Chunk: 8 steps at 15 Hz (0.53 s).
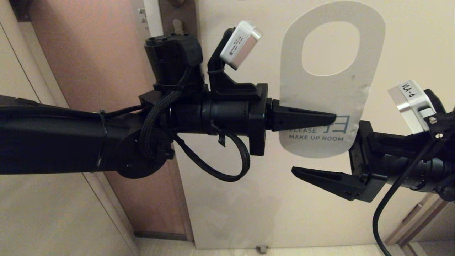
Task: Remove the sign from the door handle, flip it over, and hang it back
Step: Hand it to the other hand
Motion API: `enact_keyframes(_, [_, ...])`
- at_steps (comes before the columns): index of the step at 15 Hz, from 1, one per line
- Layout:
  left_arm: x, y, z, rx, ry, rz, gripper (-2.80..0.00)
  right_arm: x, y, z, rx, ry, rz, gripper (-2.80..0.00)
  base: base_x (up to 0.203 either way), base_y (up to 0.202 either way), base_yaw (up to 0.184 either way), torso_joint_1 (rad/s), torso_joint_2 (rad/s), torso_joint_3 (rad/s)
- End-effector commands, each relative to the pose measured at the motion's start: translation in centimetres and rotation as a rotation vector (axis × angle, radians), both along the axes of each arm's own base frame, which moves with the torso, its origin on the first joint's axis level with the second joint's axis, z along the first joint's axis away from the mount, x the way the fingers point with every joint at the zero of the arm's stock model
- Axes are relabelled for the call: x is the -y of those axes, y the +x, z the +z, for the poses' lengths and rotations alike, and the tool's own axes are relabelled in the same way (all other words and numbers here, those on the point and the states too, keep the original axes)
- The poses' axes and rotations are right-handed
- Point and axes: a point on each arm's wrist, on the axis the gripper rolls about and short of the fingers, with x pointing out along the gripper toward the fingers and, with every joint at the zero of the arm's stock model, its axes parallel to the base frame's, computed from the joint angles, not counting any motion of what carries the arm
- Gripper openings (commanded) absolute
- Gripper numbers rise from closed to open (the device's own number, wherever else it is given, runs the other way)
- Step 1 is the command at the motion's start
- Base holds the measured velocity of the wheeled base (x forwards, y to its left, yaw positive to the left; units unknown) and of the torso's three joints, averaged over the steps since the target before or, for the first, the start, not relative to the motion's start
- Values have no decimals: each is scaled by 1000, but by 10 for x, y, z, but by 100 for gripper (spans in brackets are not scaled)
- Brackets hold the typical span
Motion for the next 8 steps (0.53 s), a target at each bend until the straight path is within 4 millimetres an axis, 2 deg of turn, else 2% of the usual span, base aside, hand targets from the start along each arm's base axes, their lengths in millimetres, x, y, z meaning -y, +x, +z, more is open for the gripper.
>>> enact_keyframes(1, [2,1,-3,-5,5,-7,-280,-1,1,1,5,2,4,0,0,0,0,0,0,0])
enact_keyframes(8, [3,3,-7,-11,12,-7,-280,-3,5,-2,-5,-3,6,0,0,0,0,0,0,0])
